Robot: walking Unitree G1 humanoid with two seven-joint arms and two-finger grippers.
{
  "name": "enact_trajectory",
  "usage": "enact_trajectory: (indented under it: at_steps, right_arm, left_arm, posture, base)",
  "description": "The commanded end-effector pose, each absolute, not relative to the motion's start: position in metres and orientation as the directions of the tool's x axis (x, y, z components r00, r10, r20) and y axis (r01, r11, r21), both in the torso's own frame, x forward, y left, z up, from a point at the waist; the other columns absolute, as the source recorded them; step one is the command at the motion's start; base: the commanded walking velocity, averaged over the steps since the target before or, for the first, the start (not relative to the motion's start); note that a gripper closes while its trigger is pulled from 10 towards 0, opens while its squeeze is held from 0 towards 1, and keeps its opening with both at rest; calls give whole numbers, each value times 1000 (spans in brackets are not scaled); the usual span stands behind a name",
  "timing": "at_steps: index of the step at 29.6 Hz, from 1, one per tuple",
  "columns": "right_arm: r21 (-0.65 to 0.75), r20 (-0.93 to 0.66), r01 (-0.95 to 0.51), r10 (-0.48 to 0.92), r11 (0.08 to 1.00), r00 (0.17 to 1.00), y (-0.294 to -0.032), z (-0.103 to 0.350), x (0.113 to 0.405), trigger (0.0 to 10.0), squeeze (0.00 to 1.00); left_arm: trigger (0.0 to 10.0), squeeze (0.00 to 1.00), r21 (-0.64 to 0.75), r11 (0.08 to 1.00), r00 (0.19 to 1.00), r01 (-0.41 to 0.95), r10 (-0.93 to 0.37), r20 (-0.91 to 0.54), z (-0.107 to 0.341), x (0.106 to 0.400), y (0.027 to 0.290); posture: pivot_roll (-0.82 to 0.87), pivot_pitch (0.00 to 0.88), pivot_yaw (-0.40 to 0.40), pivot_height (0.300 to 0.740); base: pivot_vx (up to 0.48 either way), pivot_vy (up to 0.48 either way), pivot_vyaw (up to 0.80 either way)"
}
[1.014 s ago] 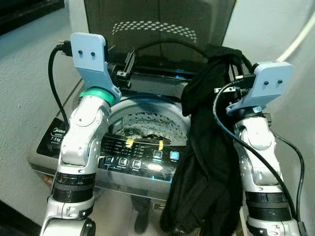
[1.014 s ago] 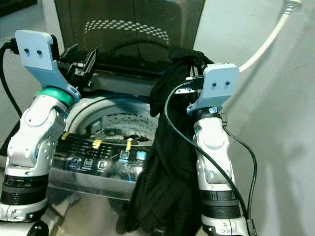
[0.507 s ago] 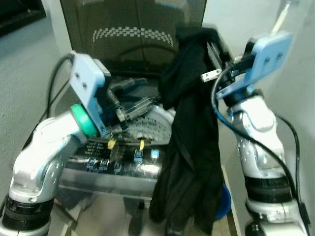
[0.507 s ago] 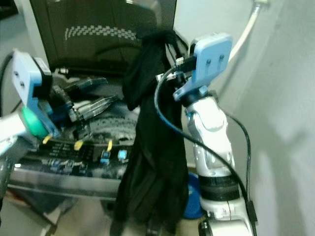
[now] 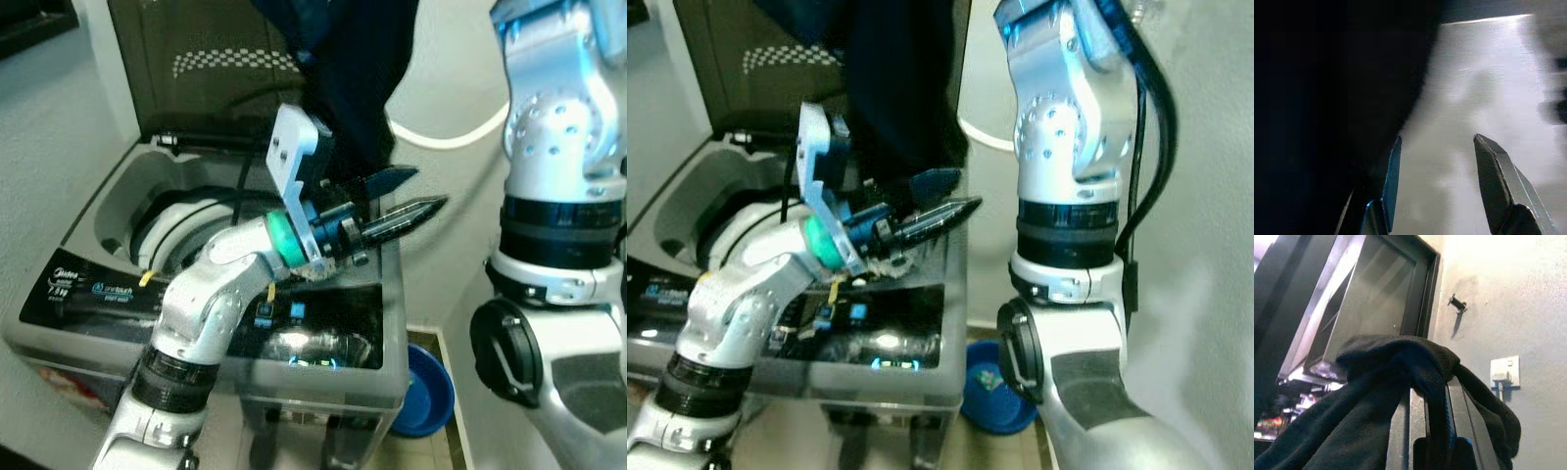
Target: Clothes washing
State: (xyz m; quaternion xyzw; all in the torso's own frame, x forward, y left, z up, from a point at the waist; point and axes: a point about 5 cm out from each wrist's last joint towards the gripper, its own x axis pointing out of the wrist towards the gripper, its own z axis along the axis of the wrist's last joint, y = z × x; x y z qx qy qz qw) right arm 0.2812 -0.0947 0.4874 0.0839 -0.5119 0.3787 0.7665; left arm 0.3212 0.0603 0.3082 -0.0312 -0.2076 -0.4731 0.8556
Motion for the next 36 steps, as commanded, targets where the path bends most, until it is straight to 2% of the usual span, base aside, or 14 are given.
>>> enact_trajectory:
  at_steps: [1,2,5,6,7,10,12,16,19,28,29,30,33,36]
  right_arm:
    - [-259,856,-660,484,705,182,-104,486,279,10000,0]
    - [-254,837,-639,496,726,230,-111,477,287,10000,0]
    - [-260,815,-604,507,753,281,-117,466,295,10000,0]
    - [-268,783,-578,524,771,336,-122,454,305,10000,0]
    - [-268,783,-578,524,771,336,-122,454,305,10000,0]
    - [-338,648,-510,588,791,484,-128,414,335,10000,0]
    - [-387,600,-476,608,790,520,-125,403,343,10000,0]
    - [-501,484,-474,688,724,540,-78,375,350,10000,0]
    - [-544,439,-482,722,687,535,-49,361,347,10000,0]
    - [-725,278,-447,816,524,506,-17,321,341,10000,0]
    - [-746,249,-456,839,485,484,-15,316,339,10000,659]
    - [-774,201,-473,872,420,446,-14,311,337,10000,1000]
    - [-808,125,-486,904,332,409,-12,305,336,10000,1000]
    - [-816,102,-478,896,324,433,-10,304,342,10000,1000]
  left_arm:
    - [10000,0,145,655,558,741,-722,409,312,332,79]
    - [10000,0,157,766,651,624,-620,439,321,343,104]
    - [10000,0,177,842,703,509,-526,479,332,347,128]
    - [10000,0,210,895,729,393,-442,523,345,347,152]
    - [10000,0,210,895,729,393,-442,523,345,347,152]
    - [10000,0,356,927,748,114,-316,583,369,330,201]
    - [10000,0,362,925,763,113,-314,565,368,326,209]
    - [10000,0,221,932,828,289,-359,431,322,326,200]
    - [10000,0,169,947,852,274,-320,415,297,325,186]
    - [10000,0,85,935,877,344,-352,328,256,308,153]
    - [10000,0,68,930,884,360,-364,294,244,304,145]
    - [10000,0,48,928,890,369,-368,268,236,301,140]
    - [10000,0,65,915,888,399,-403,220,221,294,129]
    - [10000,0,97,892,874,441,-451,182,208,286,118]
  posture:
    - [-12,16,26,740]
    - [-12,19,27,740]
    - [-14,19,27,740]
    - [-2,20,28,740]
    - [-2,20,28,740]
    - [26,21,19,740]
    - [36,20,15,740]
    - [56,24,6,740]
    - [69,31,-4,740]
    - [77,43,-12,740]
    - [75,47,-11,740]
    - [74,47,-10,740]
    - [63,47,-9,740]
    - [58,45,-13,740]
  base:
    - [0,0,0]
    - [0,0,0]
    - [0,0,0]
    - [0,0,0]
    - [0,0,0]
    - [0,0,0]
    - [0,0,0]
    - [0,0,0]
    - [0,0,0]
    - [0,0,0]
    - [0,0,0]
    - [0,0,0]
    - [0,0,0]
    - [0,0,0]
